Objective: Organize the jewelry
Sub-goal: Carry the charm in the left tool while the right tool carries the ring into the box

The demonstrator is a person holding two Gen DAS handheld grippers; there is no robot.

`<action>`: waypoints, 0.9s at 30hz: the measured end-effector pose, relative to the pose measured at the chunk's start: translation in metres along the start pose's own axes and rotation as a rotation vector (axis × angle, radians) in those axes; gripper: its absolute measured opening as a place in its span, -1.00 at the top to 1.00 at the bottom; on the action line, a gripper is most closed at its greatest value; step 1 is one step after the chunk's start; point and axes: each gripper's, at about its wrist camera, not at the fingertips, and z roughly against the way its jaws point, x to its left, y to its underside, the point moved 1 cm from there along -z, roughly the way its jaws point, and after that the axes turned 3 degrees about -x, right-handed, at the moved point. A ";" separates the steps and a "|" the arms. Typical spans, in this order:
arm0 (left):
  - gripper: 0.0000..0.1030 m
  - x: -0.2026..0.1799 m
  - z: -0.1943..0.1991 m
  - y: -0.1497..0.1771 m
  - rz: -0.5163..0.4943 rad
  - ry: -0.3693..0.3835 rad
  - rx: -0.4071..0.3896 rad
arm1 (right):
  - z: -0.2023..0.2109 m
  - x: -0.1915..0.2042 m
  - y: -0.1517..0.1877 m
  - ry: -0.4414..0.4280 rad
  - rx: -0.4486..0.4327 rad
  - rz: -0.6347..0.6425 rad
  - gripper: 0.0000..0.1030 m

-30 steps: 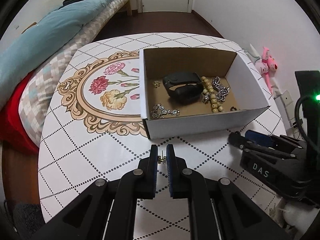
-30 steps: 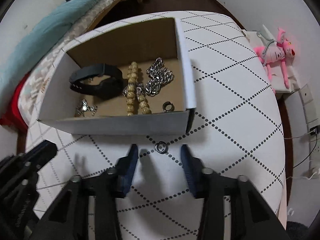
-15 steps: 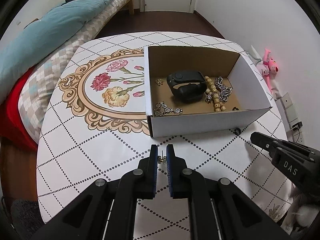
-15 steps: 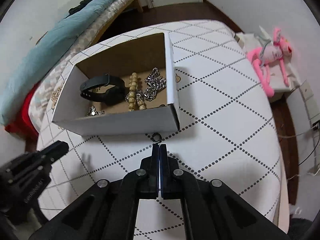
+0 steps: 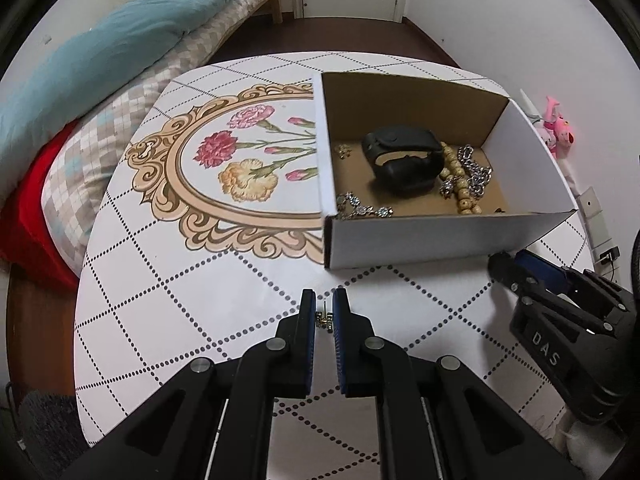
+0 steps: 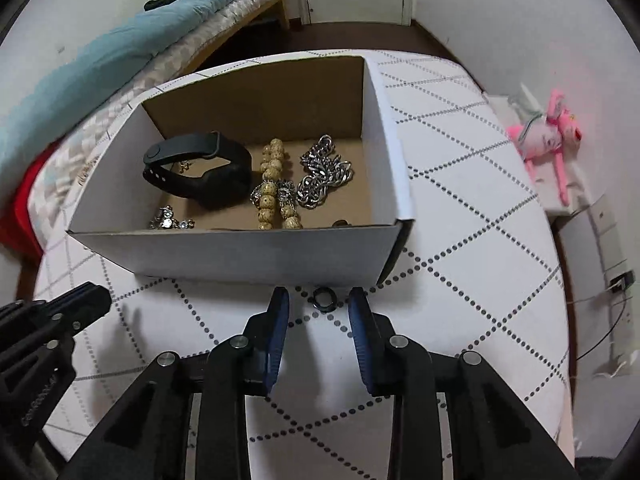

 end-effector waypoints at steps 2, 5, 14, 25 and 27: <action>0.88 0.002 0.001 0.001 0.004 0.001 0.000 | 0.001 0.001 0.001 -0.003 -0.007 0.004 0.77; 0.88 0.005 0.003 0.001 0.011 0.005 -0.004 | 0.005 -0.001 0.005 -0.028 -0.010 -0.007 0.77; 0.88 -0.004 0.047 -0.017 0.035 0.118 -0.057 | 0.089 -0.021 -0.011 -0.160 -0.115 -0.087 0.77; 0.85 -0.019 0.049 -0.110 0.013 0.175 -0.037 | 0.050 -0.027 -0.101 -0.160 0.051 -0.045 0.76; 0.79 -0.019 0.042 -0.119 0.010 0.147 -0.016 | 0.041 -0.027 -0.107 -0.142 0.092 -0.041 0.74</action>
